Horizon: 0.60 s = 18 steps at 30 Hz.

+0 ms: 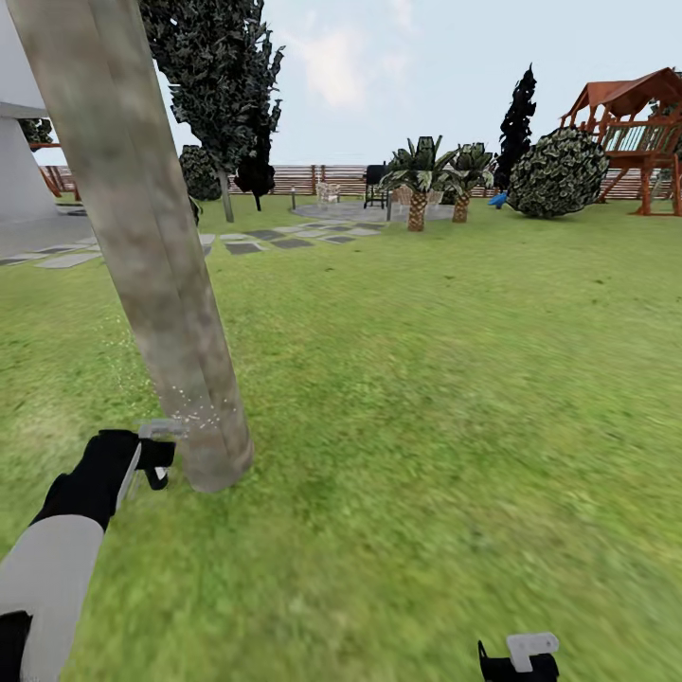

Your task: In the garden, pick up the pesticide atomizer on the floor and spray pesticide onto both trees until each tree trunk is fully covered.

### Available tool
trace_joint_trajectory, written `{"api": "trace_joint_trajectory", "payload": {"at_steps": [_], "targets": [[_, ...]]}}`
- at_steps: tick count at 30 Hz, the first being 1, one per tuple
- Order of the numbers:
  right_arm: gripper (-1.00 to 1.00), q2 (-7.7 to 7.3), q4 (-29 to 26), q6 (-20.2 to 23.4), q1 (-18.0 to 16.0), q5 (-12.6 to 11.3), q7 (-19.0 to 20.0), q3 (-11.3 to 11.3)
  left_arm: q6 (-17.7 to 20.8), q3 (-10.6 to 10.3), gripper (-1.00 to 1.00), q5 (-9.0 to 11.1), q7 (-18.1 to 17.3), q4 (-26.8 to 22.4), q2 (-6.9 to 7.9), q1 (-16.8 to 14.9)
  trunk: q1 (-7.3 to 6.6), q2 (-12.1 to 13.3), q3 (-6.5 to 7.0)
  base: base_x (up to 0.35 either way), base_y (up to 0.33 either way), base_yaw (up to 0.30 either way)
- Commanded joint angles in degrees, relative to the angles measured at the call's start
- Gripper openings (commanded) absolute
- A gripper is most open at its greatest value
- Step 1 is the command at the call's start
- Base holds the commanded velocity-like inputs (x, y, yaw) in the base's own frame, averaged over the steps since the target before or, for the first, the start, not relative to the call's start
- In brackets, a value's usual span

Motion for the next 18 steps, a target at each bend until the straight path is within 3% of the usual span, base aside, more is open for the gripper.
{"api": "trace_joint_trajectory", "payload": {"at_steps": [1,3,4,6,7,8,10,12,13,16,18], "targets": [[1.0,0.0,0.0,0.0,0.0,0.0,0.0,0.0,0.1,0.0,-1.0,0.9,0.0,0.0,0.92,0.0,0.0,0.0,0.0,0.0,0.0,0.0],[1.0,0.05,0.0,0.0,0.0,0.0,-0.1,0.0,0.1,-0.2,-1.0,0.9,-0.1,0.0,1.96,0.3,0.0,0.0,0.0,0.0,0.0,0.009],[1.0,0.07,0.0,0.0,0.0,-0.1,-0.1,0.0,0.2,-0.4,-1.0,0.9,-0.1,0.0,1.46,0.2,0.0,0.0,0.0,0.0,0.0,0.117],[1.0,0.08,0.0,0.0,0.0,-0.1,-0.1,0.0,0.6,-0.6,-1.0,0.9,-0.1,0.0,-0.46,0.0,0.0,0.0,0.0,0.0,0.0,0.19],[1.0,0.08,0.0,0.0,0.0,-0.1,-0.1,0.0,1.9,-0.7,-1.0,0.8,-0.1,0.0,-2.11,-1.1,0.0,0.0,0.0,0.0,0.0,0.249],[1.0,0.09,-0.1,0.0,0.0,-0.1,-0.1,0.0,4.6,-0.7,-1.0,0.8,-0.1,0.0,-2.81,-2.7,0.0,0.0,0.0,0.0,0.0,0.266],[1.0,0.09,-0.1,0.0,0.0,-0.1,-0.1,-0.1,7.9,-0.8,-1.0,0.8,-0.2,0.0,-2.72,-5.1,0.0,0.0,0.0,0.0,0.0,0.272],[1.0,0.09,-0.1,-0.1,0.0,-0.1,-0.1,-0.1,8.8,-0.8,-1.0,0.6,-0.2,0.1,-1.89,-6.5,0.0,0.0,0.0,0.0,0.0,0.276],[1.0,0.09,-0.1,-0.1,0.0,-0.1,-0.1,0.0,9.0,-0.8,-1.0,0.6,-0.5,0.1,-0.65,-7.0,0.0,0.0,0.0,0.0,0.0,0.277],[1.0,0.09,-0.1,-0.1,0.0,-0.1,-0.1,0.0,9.1,-1.1,-1.0,0.4,-4.6,-0.1,0.31,-6.7,0.0,0.0,0.0,0.0,0.0,0.221],[1.0,0.09,-0.1,-0.1,0.0,-0.1,-0.1,0.0,9.2,-4.7,-1.0,0.5,-6.2,-0.2,-0.06,-6.8,0.0,0.0,0.0,0.003,-0.011,0.037]]}}
